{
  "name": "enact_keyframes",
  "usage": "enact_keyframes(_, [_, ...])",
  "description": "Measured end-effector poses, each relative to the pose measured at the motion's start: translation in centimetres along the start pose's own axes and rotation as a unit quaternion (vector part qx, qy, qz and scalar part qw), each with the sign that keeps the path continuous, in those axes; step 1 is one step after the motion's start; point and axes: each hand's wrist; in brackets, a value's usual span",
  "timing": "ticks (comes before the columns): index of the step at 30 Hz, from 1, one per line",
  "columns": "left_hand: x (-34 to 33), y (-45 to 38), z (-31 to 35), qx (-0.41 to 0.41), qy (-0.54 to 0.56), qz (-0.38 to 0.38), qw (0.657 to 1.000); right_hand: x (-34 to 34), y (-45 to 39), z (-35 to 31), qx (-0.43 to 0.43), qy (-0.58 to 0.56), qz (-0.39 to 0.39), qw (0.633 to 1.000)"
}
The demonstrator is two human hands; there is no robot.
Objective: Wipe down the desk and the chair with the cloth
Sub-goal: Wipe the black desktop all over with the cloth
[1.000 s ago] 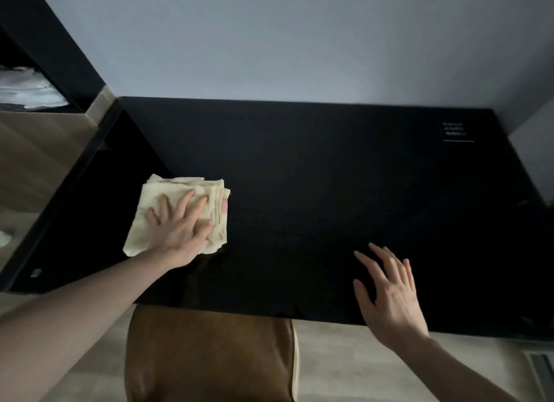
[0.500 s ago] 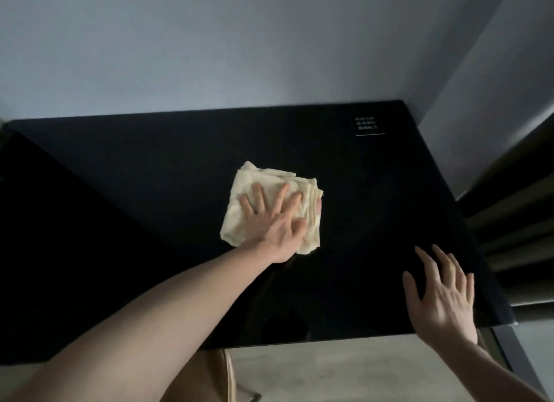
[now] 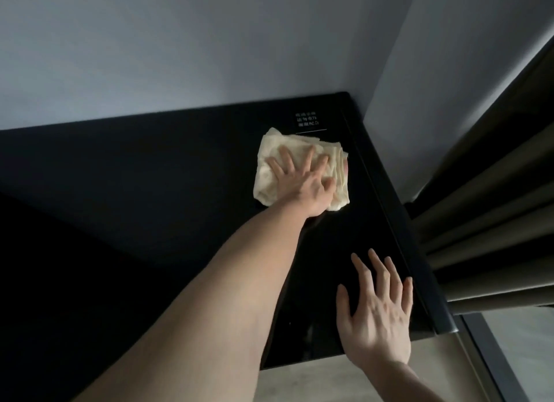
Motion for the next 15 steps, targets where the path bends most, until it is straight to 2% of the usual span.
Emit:
enact_keyframes(5, [1.2,-4.0,2.1,-0.016,-0.003,-0.011,1.0,-0.3,-0.3,0.3,0.011,0.003,0.0,1.0])
enact_keyframes(8, [1.0,-3.7,2.1,-0.02,-0.018,-0.011,1.0,-0.2,-0.1,0.3,0.005,0.005,-0.014,1.0])
enact_keyframes(15, [-0.8,2.4,0.8,-0.159,-0.053,-0.051,0.985,0.3,-0.1,0.0,0.004,0.002,-0.023,1.0])
Point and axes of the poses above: each hand's wrist, its own y-axis away from the middle knuckle, its own x-axis out of the back of the hand, z = x × y, and after that the axes turned 2 degrees about -y, right-handed
